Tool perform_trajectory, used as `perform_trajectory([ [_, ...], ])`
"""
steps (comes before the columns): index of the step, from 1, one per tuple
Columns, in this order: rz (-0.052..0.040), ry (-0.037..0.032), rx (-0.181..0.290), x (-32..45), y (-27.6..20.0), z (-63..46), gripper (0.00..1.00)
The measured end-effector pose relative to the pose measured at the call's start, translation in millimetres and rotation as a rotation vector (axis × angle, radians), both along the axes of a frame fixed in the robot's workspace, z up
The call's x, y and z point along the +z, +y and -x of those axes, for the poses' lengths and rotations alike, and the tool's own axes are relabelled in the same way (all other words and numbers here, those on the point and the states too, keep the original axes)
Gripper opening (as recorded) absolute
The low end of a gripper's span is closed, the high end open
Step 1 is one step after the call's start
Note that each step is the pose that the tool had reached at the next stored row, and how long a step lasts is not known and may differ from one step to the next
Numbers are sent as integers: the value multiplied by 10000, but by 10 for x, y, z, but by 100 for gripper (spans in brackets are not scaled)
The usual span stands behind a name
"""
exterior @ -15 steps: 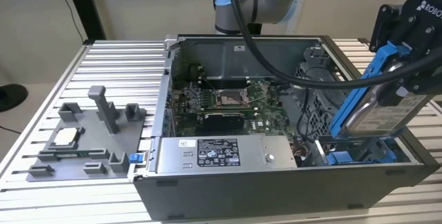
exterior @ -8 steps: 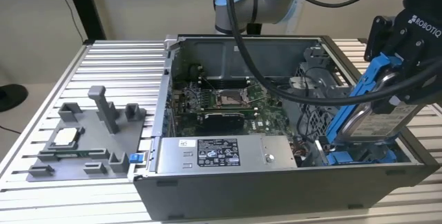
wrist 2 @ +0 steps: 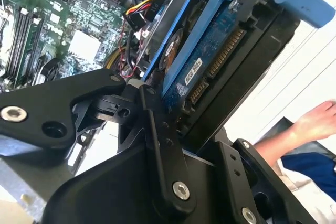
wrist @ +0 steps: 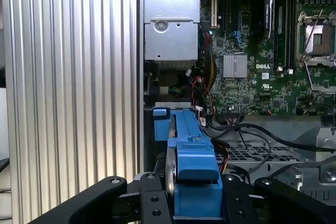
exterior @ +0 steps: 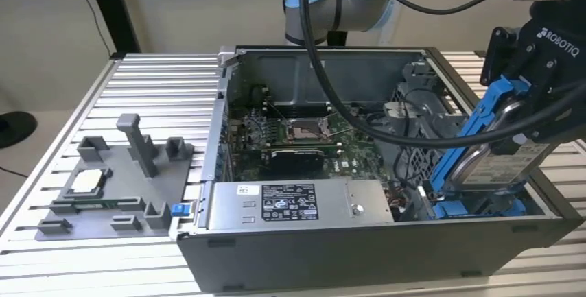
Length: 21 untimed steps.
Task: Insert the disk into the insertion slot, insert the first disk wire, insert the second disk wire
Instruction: 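Insert the disk into the insertion slot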
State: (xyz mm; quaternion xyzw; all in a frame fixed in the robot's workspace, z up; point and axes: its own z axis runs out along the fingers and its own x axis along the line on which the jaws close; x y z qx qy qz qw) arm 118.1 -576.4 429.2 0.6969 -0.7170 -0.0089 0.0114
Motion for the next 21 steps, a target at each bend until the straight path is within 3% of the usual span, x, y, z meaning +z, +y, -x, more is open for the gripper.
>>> perform_trajectory([
  [21,-2,0,0,-77,0,0,0],
])
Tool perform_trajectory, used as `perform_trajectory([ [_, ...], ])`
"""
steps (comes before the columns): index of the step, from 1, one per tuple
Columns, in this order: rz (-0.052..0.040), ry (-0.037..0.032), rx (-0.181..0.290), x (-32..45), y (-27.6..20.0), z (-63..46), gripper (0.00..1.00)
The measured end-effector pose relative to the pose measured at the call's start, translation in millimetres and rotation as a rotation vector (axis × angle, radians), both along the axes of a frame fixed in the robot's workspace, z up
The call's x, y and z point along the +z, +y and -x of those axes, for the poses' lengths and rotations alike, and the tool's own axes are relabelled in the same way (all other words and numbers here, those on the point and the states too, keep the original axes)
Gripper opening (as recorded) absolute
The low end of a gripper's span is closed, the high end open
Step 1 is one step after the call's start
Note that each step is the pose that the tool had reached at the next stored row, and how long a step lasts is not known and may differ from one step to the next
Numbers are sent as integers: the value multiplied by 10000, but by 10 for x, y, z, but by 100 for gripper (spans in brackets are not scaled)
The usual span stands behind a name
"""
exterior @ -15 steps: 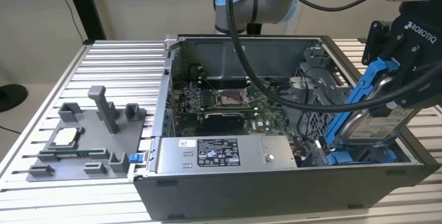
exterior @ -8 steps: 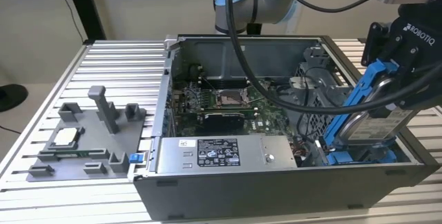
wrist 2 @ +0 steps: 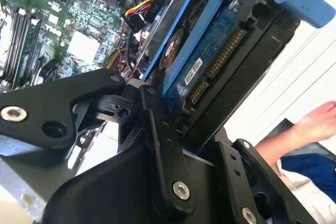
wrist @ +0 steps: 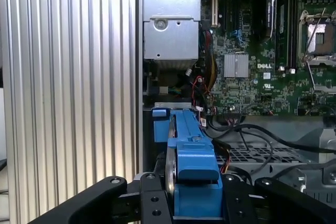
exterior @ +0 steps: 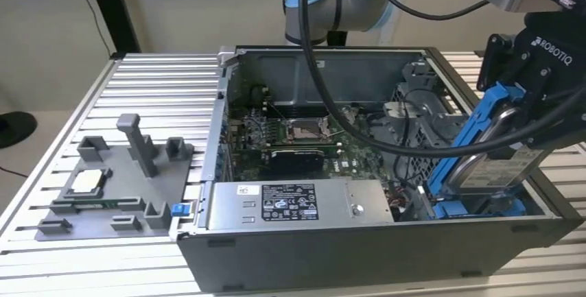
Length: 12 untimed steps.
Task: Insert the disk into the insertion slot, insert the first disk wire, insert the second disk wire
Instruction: 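Insert the disk into the insertion slot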
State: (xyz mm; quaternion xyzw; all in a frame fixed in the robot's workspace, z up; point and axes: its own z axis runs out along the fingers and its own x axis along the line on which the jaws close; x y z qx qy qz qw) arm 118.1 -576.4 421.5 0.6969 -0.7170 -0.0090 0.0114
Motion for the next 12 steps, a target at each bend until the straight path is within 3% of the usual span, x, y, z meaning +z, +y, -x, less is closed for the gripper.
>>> perform_trajectory([
  [12,-50,0,-2,-89,3,-6,0],
])
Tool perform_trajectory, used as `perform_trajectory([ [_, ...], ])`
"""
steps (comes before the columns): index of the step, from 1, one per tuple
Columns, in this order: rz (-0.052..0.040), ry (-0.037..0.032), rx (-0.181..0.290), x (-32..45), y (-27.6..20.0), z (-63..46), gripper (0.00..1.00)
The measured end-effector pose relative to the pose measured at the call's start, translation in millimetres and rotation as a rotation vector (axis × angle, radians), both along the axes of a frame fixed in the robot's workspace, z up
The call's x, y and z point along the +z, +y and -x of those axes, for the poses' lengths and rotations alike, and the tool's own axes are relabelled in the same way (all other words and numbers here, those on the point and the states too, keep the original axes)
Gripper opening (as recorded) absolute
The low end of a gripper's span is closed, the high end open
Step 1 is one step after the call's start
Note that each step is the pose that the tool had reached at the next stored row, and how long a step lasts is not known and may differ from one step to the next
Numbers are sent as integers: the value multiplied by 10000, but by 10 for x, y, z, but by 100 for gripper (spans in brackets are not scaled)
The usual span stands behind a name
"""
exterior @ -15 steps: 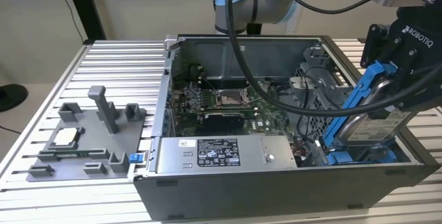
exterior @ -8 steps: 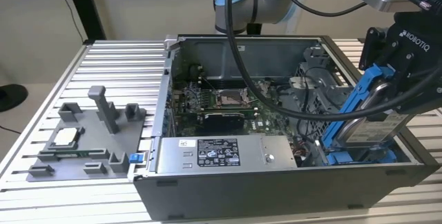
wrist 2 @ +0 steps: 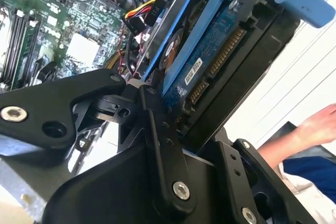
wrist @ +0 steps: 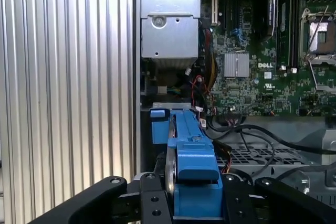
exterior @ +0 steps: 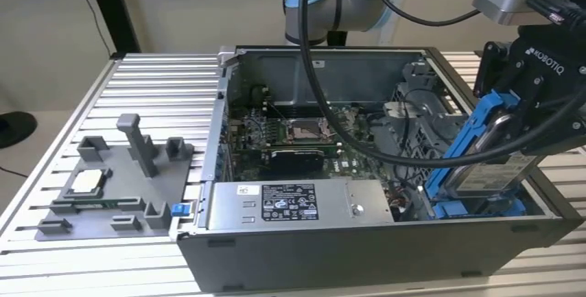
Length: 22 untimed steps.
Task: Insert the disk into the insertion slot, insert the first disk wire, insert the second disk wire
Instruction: 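Insert the disk into the insertion slot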
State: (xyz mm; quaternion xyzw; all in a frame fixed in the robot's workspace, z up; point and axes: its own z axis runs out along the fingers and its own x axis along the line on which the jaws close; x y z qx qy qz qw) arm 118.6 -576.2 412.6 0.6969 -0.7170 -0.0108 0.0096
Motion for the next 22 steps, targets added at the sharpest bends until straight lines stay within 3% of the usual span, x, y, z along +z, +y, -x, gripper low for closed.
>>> perform_trajectory([
  [7,-45,0,-1,-69,0,-9,0],
  [18,-49,0,-1,-244,2,-11,0],
  [22,-46,0,-1,-258,2,-11,0],
])
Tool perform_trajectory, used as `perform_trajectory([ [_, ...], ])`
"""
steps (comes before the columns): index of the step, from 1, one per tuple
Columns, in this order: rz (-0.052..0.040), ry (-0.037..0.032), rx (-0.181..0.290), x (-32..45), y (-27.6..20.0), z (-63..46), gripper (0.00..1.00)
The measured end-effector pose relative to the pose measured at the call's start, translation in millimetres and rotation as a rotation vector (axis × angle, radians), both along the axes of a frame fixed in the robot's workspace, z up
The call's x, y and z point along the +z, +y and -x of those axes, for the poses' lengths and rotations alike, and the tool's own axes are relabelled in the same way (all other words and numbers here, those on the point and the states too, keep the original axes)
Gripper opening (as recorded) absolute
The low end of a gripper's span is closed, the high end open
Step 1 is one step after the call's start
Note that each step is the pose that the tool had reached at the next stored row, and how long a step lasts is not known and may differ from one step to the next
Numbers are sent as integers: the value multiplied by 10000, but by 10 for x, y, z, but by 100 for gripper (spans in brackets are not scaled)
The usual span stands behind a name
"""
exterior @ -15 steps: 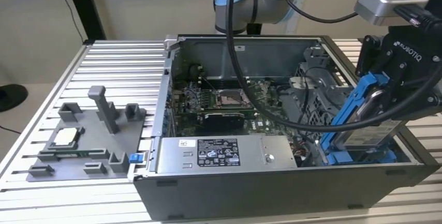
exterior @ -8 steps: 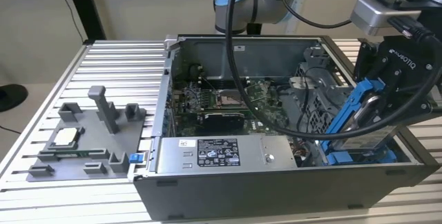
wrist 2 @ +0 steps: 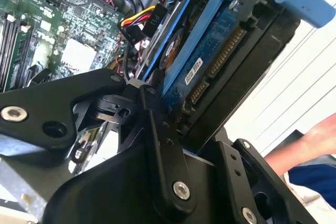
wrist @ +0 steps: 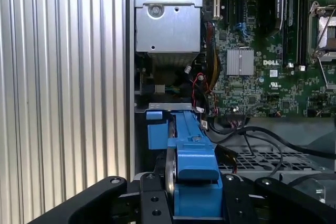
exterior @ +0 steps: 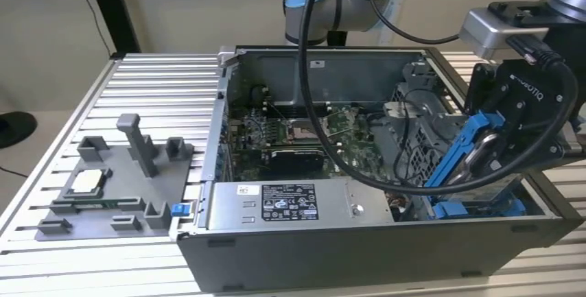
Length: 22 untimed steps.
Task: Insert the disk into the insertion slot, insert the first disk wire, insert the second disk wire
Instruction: 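Insert the disk into the insertion slot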
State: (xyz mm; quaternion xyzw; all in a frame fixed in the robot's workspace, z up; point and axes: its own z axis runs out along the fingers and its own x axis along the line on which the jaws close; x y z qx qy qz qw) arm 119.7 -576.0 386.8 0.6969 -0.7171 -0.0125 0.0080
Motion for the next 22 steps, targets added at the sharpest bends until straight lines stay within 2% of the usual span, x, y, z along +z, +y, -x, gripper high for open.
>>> perform_trajectory([
  [4,-3,0,0,-2,0,0,0],
  [5,-2,0,0,-2,0,0,100],
  [14,-7,-1,0,-5,3,0,100],
  [17,-2,0,0,-3,29,-17,100],
  [22,-26,0,0,-4,73,-118,100],
])
